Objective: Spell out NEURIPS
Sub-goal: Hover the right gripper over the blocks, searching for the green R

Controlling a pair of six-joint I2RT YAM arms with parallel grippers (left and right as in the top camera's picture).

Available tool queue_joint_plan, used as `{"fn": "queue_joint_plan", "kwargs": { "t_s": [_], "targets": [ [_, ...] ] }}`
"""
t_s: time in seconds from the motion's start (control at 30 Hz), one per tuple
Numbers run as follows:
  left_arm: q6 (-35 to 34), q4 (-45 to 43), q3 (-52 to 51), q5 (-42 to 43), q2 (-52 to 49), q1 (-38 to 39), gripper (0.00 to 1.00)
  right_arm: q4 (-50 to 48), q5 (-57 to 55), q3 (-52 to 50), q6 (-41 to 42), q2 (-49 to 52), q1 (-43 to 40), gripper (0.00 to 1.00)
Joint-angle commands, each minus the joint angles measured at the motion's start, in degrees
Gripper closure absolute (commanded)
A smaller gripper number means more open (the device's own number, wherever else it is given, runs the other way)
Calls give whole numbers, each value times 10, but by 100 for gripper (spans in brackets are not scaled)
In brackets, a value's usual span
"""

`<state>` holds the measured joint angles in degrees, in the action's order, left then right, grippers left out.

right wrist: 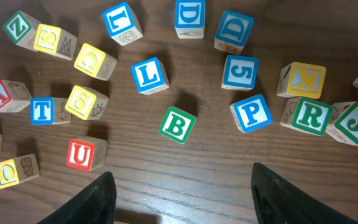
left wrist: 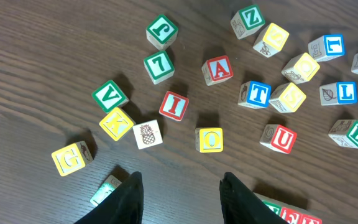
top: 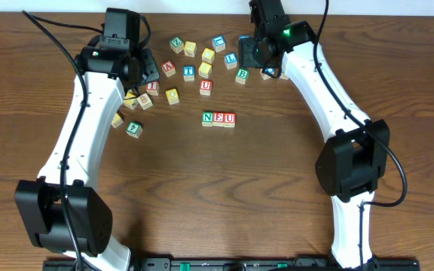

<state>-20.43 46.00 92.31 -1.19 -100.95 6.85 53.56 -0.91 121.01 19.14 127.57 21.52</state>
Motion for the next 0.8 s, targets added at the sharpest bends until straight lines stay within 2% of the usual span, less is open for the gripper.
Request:
{"fn": "queue_joint_plan", "kwargs": {
  "t_s": [0.0, 0.5, 0.77],
  "targets": [
    [26, 0, -4, 7, -6, -1, 60, 2, -5, 9, 10, -1, 1, 35],
    [93, -3, -4, 7, -7, -1, 60, 13, -5, 9, 10, -1, 2, 34],
    [97, -3, -4, 7, -12, -1, 60, 23, -5, 9, 0, -1, 3, 33]
  ]
}}
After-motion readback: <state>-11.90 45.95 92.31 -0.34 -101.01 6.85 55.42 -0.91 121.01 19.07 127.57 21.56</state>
